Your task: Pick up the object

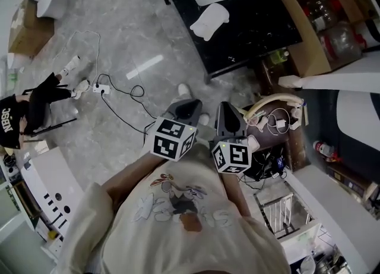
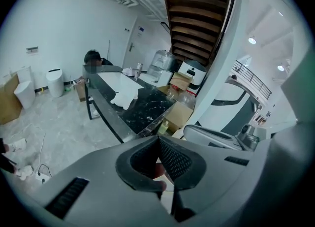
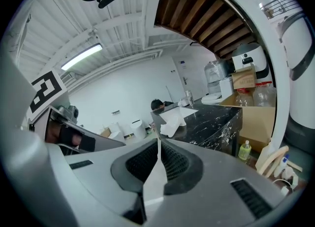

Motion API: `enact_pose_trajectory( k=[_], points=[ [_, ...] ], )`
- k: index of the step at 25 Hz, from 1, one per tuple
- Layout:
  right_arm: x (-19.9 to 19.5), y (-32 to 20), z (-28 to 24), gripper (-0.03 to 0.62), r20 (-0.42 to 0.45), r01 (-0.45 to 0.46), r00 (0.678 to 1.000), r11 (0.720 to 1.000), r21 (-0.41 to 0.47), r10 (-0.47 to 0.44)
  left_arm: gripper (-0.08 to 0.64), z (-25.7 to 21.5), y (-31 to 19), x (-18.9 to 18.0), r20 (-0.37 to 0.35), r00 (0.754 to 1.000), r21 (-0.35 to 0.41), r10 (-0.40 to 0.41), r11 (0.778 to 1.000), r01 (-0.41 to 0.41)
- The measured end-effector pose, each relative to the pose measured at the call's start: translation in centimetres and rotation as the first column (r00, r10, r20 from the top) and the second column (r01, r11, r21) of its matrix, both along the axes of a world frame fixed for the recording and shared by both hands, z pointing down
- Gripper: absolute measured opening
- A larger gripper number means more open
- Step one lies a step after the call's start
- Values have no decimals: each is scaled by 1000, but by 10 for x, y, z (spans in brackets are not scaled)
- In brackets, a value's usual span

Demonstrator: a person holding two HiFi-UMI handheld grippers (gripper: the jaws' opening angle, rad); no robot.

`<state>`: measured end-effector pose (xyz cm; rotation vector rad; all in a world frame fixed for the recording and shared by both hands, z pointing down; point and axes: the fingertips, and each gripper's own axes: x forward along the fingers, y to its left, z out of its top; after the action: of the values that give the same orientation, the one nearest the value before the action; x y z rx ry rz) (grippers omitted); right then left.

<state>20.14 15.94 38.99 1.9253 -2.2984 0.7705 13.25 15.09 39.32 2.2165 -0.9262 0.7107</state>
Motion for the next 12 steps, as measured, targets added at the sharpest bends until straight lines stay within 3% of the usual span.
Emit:
enact_pose_trajectory(
  k=[12],
  points=[
    [-6, -81, 1, 32, -30, 19, 999, 1000, -18, -20, 12, -2, -85, -4, 0, 1000, -14, -27, 1000, 27]
  ],
)
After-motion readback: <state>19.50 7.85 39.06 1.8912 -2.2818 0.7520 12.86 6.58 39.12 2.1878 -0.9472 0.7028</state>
